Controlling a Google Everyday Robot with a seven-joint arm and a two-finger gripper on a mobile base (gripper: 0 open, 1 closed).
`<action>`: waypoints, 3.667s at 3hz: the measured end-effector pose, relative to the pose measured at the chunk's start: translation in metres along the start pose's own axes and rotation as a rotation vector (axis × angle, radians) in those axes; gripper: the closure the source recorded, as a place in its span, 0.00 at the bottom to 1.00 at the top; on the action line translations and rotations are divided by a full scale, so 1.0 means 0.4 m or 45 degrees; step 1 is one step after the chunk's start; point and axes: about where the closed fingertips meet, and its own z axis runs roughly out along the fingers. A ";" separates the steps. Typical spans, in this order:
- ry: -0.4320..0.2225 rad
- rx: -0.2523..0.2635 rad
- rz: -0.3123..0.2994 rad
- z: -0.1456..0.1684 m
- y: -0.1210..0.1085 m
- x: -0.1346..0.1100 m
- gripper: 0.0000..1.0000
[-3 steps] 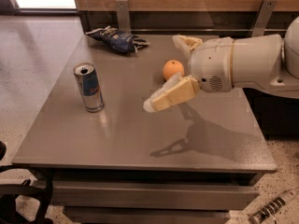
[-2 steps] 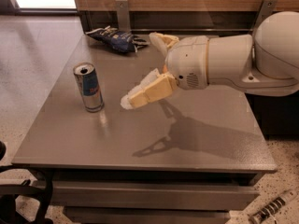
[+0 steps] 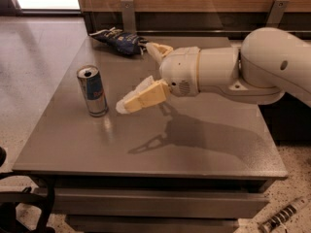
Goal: Pick redbull can
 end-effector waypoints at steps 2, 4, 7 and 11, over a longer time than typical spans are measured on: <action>-0.176 -0.048 0.054 0.129 -0.007 0.061 0.00; -0.217 -0.090 0.037 0.247 0.010 0.097 0.00; -0.204 -0.118 0.001 0.300 0.027 0.102 0.73; -0.290 -0.169 -0.105 0.274 0.026 -0.008 1.00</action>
Offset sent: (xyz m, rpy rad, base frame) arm 0.0280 0.0576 -0.0574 0.2395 -0.0083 0.0571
